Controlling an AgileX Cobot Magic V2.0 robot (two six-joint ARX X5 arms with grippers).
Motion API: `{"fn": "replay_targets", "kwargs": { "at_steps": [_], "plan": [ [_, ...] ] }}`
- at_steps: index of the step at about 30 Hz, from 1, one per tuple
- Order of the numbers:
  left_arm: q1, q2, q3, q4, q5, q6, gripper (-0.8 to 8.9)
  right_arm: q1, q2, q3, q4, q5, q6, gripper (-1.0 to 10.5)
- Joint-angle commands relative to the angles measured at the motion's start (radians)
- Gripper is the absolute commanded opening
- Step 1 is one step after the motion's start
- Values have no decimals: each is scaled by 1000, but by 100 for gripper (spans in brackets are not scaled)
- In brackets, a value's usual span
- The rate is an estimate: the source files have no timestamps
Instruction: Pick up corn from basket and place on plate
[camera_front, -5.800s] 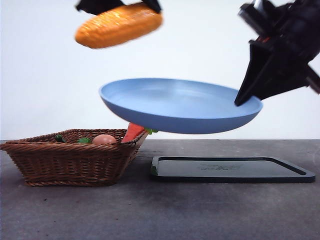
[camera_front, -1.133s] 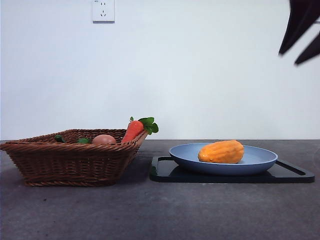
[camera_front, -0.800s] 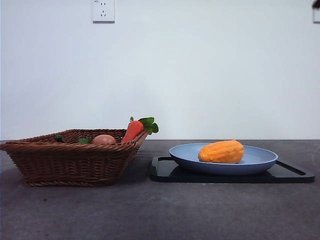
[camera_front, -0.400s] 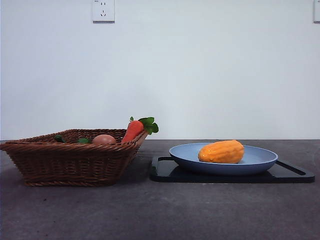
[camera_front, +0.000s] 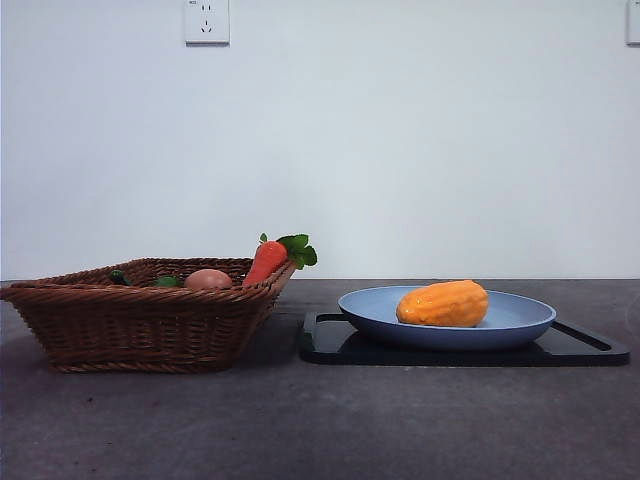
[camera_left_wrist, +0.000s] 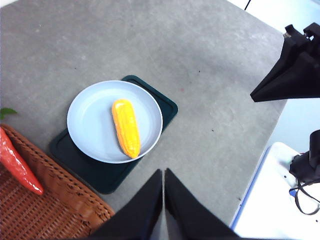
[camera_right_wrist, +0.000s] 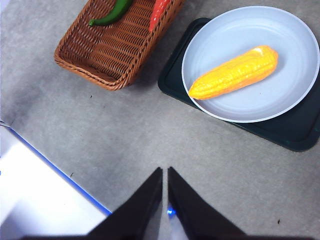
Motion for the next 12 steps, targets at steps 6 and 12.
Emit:
{"fn": "replay_targets", "kwargs": {
  "at_steps": [6, 12],
  "plan": [
    [53, -23, 19, 105, -3, 86, 8, 3, 8, 18, 5, -1, -15, 3],
    [199, -105, -15, 315, -2, 149, 8, 3, 8, 18, 5, -1, -15, 3]
  ]
}}
